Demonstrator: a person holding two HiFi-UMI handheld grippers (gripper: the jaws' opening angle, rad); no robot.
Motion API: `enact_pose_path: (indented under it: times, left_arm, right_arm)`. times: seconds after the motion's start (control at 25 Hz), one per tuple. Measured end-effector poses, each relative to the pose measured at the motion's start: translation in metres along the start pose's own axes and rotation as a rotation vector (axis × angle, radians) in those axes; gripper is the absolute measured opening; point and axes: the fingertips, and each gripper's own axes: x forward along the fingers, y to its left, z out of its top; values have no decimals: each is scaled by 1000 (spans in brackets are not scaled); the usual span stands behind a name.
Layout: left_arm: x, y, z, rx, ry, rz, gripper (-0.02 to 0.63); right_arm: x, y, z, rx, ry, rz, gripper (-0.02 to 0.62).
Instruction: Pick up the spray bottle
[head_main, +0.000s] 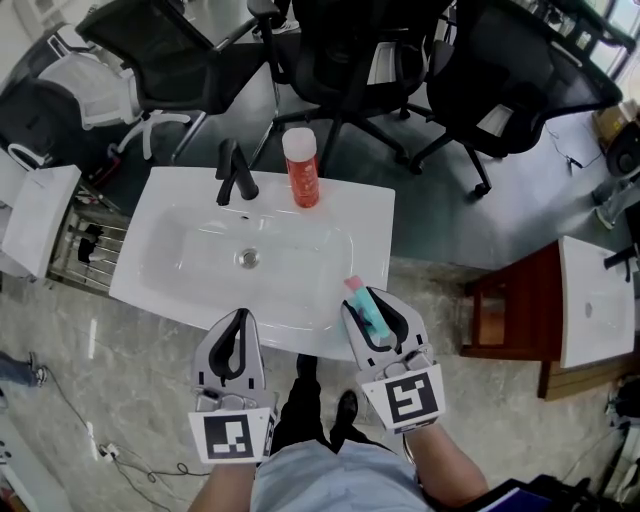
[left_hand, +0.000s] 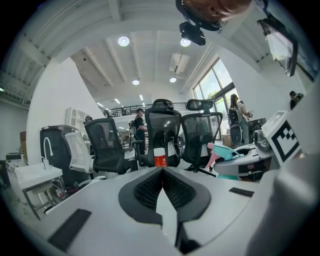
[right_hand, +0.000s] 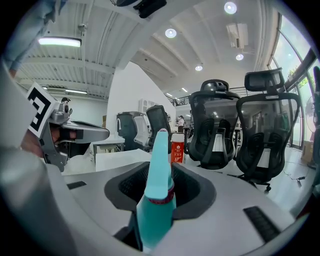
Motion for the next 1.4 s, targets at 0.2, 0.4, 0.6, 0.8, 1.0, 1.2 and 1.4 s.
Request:
enact_pose_path:
  times: [0.2, 0.4, 0.6, 0.8, 1.0, 1.2, 1.4]
  left_arm:
    - [-9, -7, 14, 3, -32, -3, 18]
    - [-21, -16, 32, -1, -71, -6, 18]
    - [-32, -26, 50, 8, -119, -15, 18]
    - [-44, -30, 65, 42, -159, -15, 18]
    - [-51, -34, 75, 44, -190, -16, 18]
    - [-56, -35, 84, 26, -224, -21, 18]
    - [-58, -34, 88, 25, -230, -20, 18]
  right_arm:
    - [-12, 0, 21, 0, -46, 0, 143]
    - [-30, 2, 47, -14, -91, -2, 141]
    - [-49, 1, 72, -26, -137, -16, 141]
    - [-67, 2, 94, -50, -174, -26, 141]
    - [-77, 4, 108, -72, -202, -33, 141]
    - [-83, 7, 115, -78, -219, -43, 141]
    - [-85, 9, 117, -79, -225, -47, 141]
